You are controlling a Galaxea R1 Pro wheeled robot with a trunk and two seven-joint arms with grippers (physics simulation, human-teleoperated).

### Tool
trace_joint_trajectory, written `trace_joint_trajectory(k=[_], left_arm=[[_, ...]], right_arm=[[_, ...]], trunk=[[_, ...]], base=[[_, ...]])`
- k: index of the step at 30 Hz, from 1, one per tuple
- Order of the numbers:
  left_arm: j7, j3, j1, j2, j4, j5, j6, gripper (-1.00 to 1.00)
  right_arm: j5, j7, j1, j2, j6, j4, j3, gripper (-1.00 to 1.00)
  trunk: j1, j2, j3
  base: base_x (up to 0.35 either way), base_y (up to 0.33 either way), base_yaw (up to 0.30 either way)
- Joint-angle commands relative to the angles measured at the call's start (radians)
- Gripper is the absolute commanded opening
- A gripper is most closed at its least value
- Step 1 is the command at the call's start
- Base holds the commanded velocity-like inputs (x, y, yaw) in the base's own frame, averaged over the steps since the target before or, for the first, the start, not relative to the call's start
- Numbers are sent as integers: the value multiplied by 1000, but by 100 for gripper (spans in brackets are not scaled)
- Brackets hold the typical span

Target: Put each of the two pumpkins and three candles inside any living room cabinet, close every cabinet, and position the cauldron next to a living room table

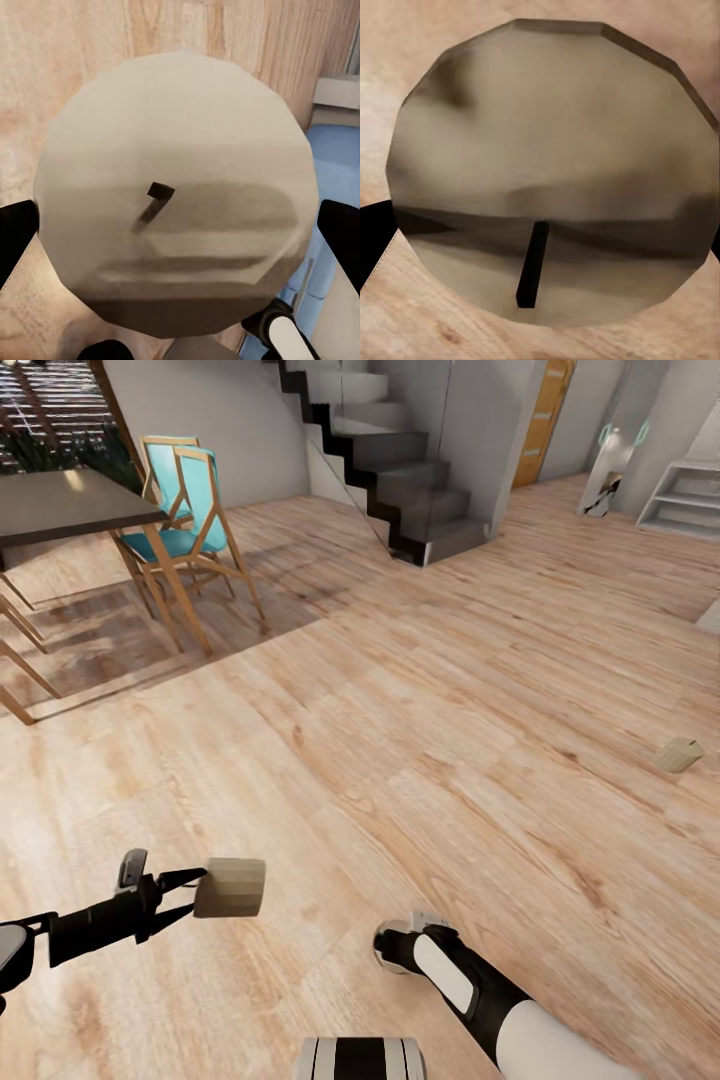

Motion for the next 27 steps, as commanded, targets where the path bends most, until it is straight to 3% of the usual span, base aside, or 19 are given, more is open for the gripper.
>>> trace_joint_trajectory(k=[1, 7, 27], left_arm=[[-9, 2, 0, 0, 2, -22, 4, -100], [-9, 4, -2, -1, 4, -78, 4, -100], [-7, 3, -2, 0, 5, -85, 4, -100]], right_arm=[[-9, -9, -1, -1, 1, -2, 4, -100], [-9, 20, -1, 1, 0, -3, 7, -100], [-9, 42, -1, 1, 3, -3, 10, -100]], trunk=[[-1, 0, 3], [-3, 1, 26], [-12, 6, 104]], base=[[0, 0, 0], [0, 0, 0], [0, 0, 2]])
